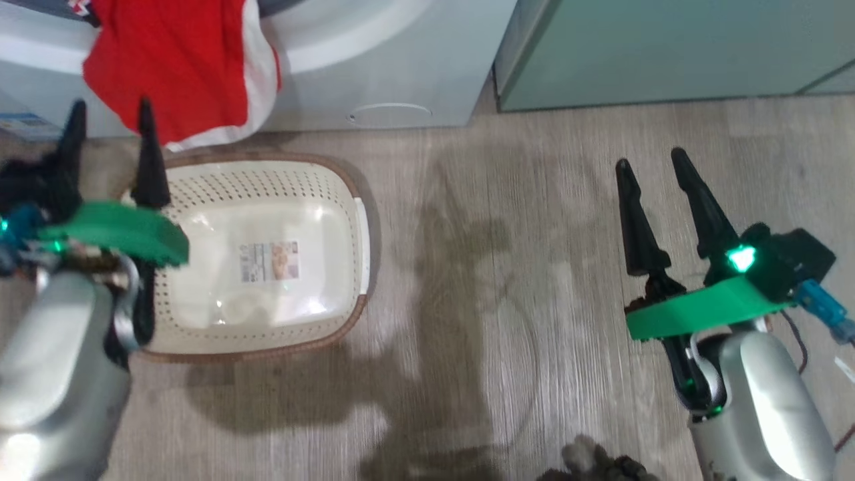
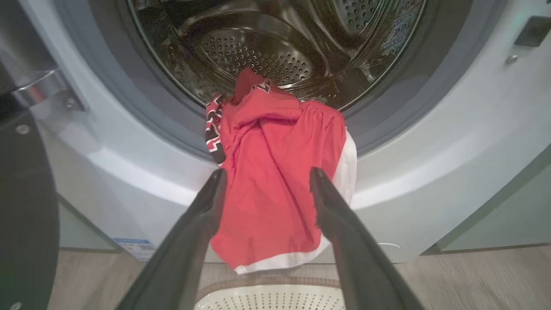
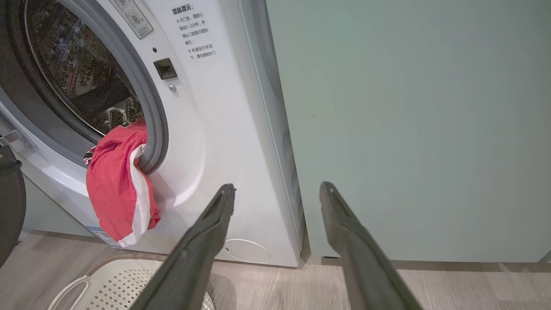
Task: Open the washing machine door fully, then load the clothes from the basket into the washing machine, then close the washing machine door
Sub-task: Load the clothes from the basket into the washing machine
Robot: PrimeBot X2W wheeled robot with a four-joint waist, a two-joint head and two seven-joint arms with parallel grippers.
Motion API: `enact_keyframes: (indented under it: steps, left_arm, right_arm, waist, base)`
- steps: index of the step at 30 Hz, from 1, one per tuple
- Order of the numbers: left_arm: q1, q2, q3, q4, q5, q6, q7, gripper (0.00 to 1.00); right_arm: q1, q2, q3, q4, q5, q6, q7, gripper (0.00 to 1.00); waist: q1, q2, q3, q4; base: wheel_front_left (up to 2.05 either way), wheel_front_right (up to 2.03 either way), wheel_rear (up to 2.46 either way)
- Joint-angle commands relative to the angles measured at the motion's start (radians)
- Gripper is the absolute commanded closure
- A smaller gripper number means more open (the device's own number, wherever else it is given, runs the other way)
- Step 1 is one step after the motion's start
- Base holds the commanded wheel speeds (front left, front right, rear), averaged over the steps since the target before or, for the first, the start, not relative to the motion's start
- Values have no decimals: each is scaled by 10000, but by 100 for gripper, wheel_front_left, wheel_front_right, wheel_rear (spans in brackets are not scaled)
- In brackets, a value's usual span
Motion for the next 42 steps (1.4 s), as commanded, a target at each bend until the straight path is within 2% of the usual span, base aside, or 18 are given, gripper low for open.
enact_keyframes:
  steps: [1,6,7,11,18,23,36,37,38,39,40,42]
  left_arm:
    - [-632,258,460,113,-110,-122,67,0]
    - [-1876,356,410,1658,-335,-689,451,0]
    - [-2342,431,351,2260,-395,-941,665,0]
    - [-3217,558,157,3335,-491,-1467,1217,0]
    - [-4367,635,10,4775,-679,-1994,2001,0]
    - [-5251,655,-10,5835,-757,-2088,2452,0]
    - [-6764,777,121,8034,-907,-1924,2819,0]
    - [-6851,808,119,8119,-894,-1912,2772,14]
    - [-6933,838,103,8190,-872,-1924,2721,43]
    - [-7003,853,101,8247,-871,-1955,2648,84]
    - [-7053,857,92,8327,-872,-1978,2619,100]
    - [-7130,850,40,8493,-856,-2017,2634,100]
  right_arm:
    - [-245,-20,279,-355,109,0,-117,0]
    - [-486,-20,492,-288,294,0,-200,0]
    - [-564,-20,567,-236,372,0,-233,0]
    - [-693,-20,694,-140,506,0,-281,0]
    - [-889,-20,815,-86,687,0,-309,0]
    - [-942,-20,867,-202,804,0,-313,0]
    - [-1000,-20,1092,-317,1169,0,-315,0]
    - [-995,-20,1098,-326,1188,0,-315,0]
    - [-990,-20,1105,-337,1204,0,-315,0]
    - [-980,-20,1110,-346,1220,0,-315,0]
    - [-965,-20,1111,-350,1233,0,-315,0]
    - [-934,-20,1094,-350,1251,0,-315,0]
  waist:
    - [0,0,360,-207]
    - [0,0,839,-537]
    - [0,0,973,-659]
    - [0,0,1182,-862]
    - [0,0,1421,-1075]
    - [0,0,1537,-1199]
    - [0,0,1694,-1710]
    - [0,0,1696,-1740]
    - [0,0,1702,-1770]
    - [0,0,1699,-1796]
    - [0,0,1693,-1813]
    - [0,0,1672,-1828]
  base:
    - [0,0,0]
    - [0,0,0]
    - [0,0,0]
    - [0,0,0]
    - [0,0,0]
    - [0,0,0]
    - [0,0,0]
    - [0,0,0]
    - [0,0,0]
    - [0,0,0]
    - [0,0,0]
    - [0,0,0]
